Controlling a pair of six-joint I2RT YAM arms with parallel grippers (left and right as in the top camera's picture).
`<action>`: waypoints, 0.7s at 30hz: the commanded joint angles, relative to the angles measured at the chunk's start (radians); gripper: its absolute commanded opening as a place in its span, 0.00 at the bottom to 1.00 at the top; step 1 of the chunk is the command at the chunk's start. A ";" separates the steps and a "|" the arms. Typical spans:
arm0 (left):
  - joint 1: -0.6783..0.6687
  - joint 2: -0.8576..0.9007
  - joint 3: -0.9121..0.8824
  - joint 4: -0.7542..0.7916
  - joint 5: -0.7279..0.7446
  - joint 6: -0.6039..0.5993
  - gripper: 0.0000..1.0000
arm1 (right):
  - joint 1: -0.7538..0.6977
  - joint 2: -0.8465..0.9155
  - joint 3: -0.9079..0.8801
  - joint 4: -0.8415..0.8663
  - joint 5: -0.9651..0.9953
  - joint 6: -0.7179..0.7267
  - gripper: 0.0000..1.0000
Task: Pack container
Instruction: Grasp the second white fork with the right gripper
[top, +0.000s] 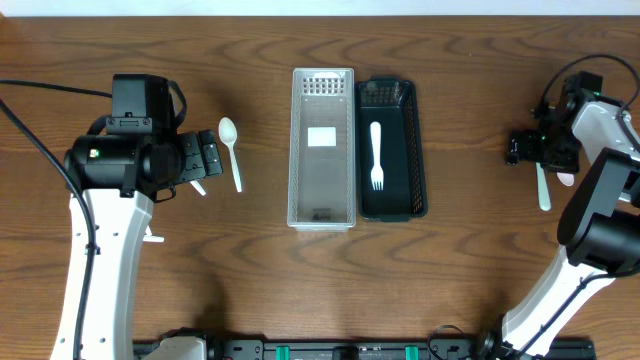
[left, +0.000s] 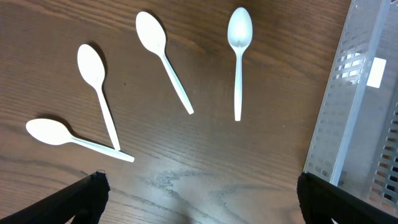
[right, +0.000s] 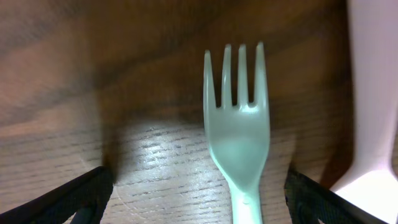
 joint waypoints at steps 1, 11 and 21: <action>0.004 0.006 0.013 -0.002 -0.005 -0.016 0.98 | -0.005 0.011 -0.023 0.004 -0.008 -0.015 0.91; 0.004 0.006 0.013 -0.002 -0.005 -0.016 0.98 | -0.005 0.011 -0.023 -0.001 -0.007 -0.014 0.44; 0.004 0.006 0.013 -0.003 -0.005 -0.016 0.98 | -0.005 0.011 -0.023 0.000 -0.008 -0.006 0.27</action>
